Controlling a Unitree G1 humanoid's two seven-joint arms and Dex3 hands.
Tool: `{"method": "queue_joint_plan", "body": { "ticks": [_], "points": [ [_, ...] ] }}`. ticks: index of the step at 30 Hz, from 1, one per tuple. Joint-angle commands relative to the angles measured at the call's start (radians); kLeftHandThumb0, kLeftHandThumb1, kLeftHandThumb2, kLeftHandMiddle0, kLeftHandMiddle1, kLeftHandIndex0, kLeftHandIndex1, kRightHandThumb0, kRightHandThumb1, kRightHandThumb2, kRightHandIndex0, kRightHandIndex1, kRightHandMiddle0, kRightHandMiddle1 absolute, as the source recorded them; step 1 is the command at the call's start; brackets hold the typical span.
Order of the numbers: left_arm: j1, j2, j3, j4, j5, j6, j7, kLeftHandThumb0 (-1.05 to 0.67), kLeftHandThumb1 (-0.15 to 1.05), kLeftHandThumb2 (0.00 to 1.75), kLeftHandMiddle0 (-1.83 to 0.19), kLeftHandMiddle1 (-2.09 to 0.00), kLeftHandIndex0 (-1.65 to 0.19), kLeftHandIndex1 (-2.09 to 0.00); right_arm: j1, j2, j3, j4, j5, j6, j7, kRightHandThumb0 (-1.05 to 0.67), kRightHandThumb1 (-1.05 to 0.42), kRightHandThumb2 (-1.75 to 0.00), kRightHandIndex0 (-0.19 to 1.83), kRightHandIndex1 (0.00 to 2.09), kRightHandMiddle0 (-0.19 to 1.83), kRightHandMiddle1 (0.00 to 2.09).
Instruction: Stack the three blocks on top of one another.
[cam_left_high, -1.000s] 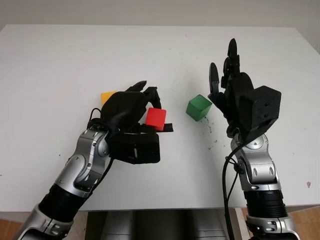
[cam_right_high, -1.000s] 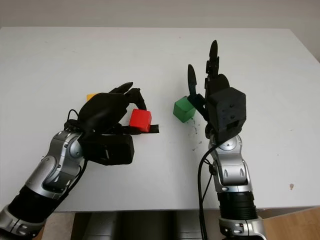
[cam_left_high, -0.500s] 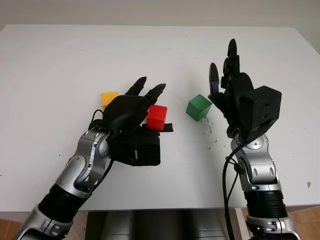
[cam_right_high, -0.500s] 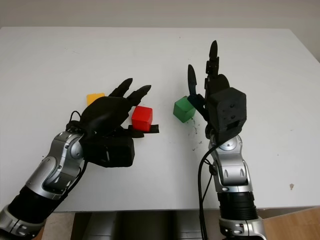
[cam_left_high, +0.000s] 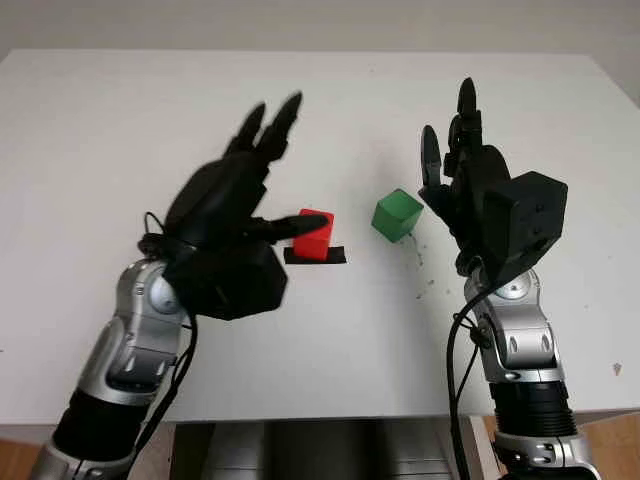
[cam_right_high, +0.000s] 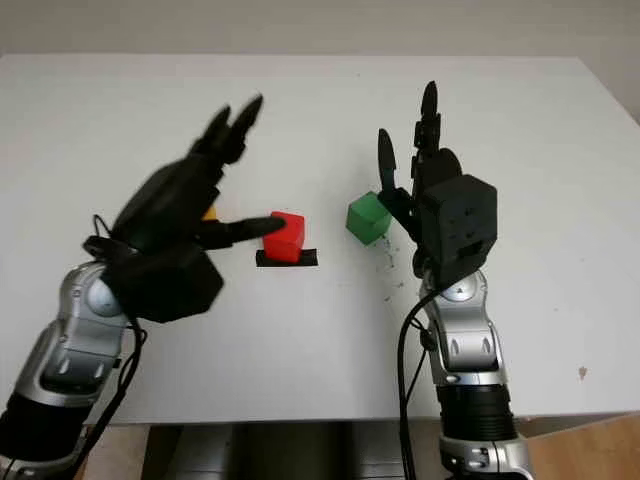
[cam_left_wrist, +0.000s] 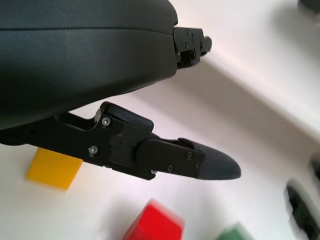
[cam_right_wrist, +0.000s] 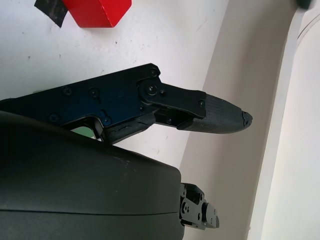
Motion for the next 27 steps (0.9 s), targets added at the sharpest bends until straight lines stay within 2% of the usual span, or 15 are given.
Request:
{"method": "queue_joint_plan", "body": {
  "ticks": [1,6,16,22,27],
  "points": [
    [-0.017,-0.009,0.068,0.034,-0.063,-0.050,0.048,-0.65,1.05,0.14,0.06,-0.07,0.01,-0.09,-0.001,-0.013,-0.009,-0.009,0.007,-0.013,0.008,-0.72,-1.05,-0.62,-0.19,0.02,-0.19,0.02],
    [-0.008,0.014,0.141,0.122,-0.144,-0.150,0.113,-0.69,1.05,0.15,0.03,-0.07,0.00,-0.08,0.001,-0.030,-0.012,-0.017,0.007,-0.011,0.029,-0.72,-1.05,-0.62,-0.19,0.03,-0.19,0.03],
    [0.009,0.022,0.165,0.257,-0.207,-0.189,0.122,-0.69,1.04,0.07,-0.02,-0.06,-0.07,-0.07,-0.042,-0.075,-0.028,0.044,0.036,-0.030,0.094,-0.71,-1.05,-0.63,-0.19,0.01,-0.19,0.01],
    [-0.007,-0.004,0.187,0.308,-0.309,-0.158,0.113,-0.72,1.05,0.13,-0.01,-0.05,-0.08,-0.06,-0.091,-0.105,-0.059,0.085,0.087,-0.031,0.147,-0.65,-1.05,-0.66,-0.19,0.00,-0.19,0.00],
    [-0.019,0.000,0.190,0.346,-0.342,-0.129,0.107,-0.75,1.05,0.21,-0.01,-0.05,-0.07,-0.06,-0.106,-0.114,-0.065,0.096,0.098,-0.031,0.158,-0.64,-1.05,-0.65,-0.19,0.01,-0.19,0.01]
  ]
}}
